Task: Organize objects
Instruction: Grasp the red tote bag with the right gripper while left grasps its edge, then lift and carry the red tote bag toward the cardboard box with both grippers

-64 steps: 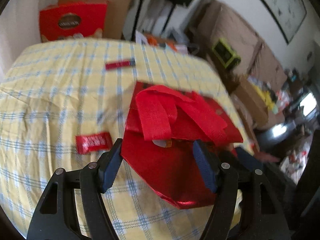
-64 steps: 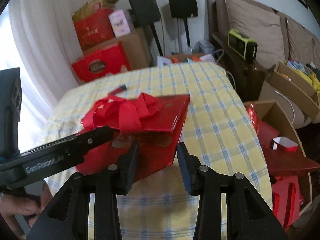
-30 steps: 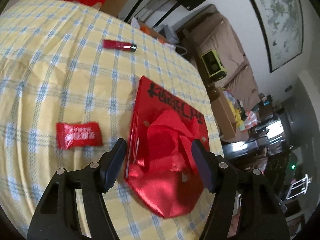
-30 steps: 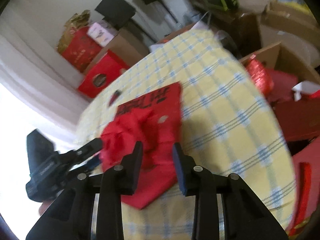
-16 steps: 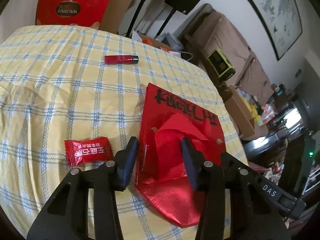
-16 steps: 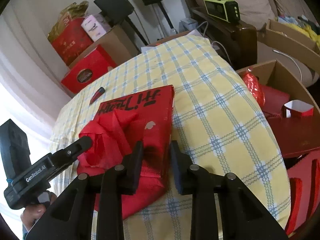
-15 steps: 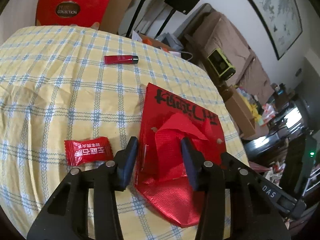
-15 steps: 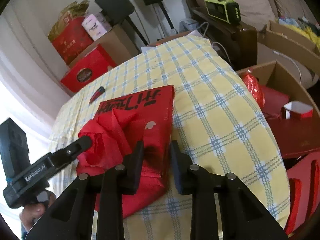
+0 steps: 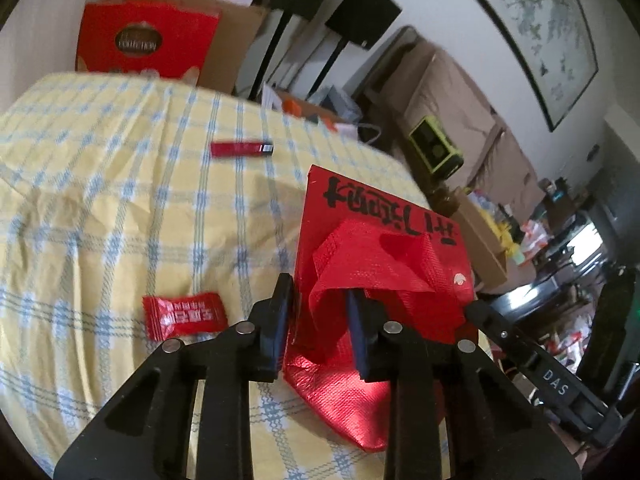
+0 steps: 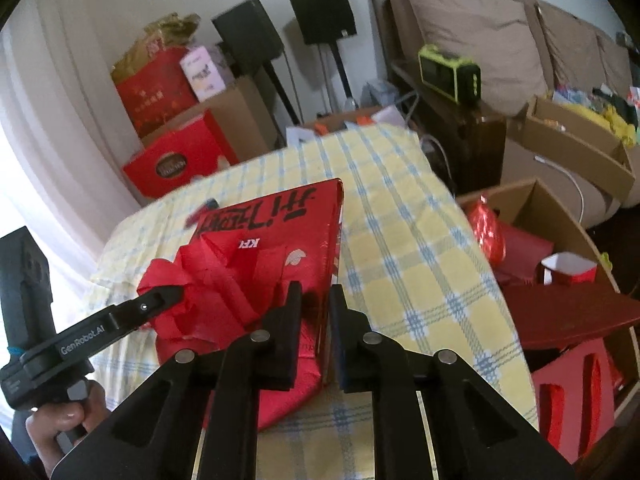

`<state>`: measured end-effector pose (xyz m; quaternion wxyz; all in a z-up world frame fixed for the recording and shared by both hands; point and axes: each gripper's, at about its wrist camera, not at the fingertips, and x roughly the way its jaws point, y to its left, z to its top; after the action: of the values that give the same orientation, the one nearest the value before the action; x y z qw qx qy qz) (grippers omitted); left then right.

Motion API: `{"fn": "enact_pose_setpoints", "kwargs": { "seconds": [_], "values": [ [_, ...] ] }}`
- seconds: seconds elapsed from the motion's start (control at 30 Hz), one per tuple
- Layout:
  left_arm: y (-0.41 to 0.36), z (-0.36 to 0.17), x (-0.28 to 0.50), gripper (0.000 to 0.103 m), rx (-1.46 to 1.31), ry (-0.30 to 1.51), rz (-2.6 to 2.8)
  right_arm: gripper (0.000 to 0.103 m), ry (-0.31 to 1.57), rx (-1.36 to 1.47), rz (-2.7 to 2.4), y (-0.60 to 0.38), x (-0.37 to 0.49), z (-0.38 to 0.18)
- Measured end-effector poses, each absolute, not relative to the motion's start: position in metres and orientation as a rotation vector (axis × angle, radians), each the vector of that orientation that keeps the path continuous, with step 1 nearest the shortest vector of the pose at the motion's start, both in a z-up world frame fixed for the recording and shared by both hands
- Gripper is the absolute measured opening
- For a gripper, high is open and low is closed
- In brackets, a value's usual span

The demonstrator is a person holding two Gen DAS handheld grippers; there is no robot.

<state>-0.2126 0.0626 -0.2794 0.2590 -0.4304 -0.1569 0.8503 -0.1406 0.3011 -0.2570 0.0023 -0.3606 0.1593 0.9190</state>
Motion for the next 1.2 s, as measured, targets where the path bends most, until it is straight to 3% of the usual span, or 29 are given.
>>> {"fn": "enact_pose_setpoints", "kwargs": {
  "seconds": [1.2],
  "values": [
    [0.102, -0.178, -0.151, 0.024, -0.814, -0.256, 2.487, 0.012, 0.433, -0.812, 2.944, 0.315, -0.082, -0.169]
  ]
}}
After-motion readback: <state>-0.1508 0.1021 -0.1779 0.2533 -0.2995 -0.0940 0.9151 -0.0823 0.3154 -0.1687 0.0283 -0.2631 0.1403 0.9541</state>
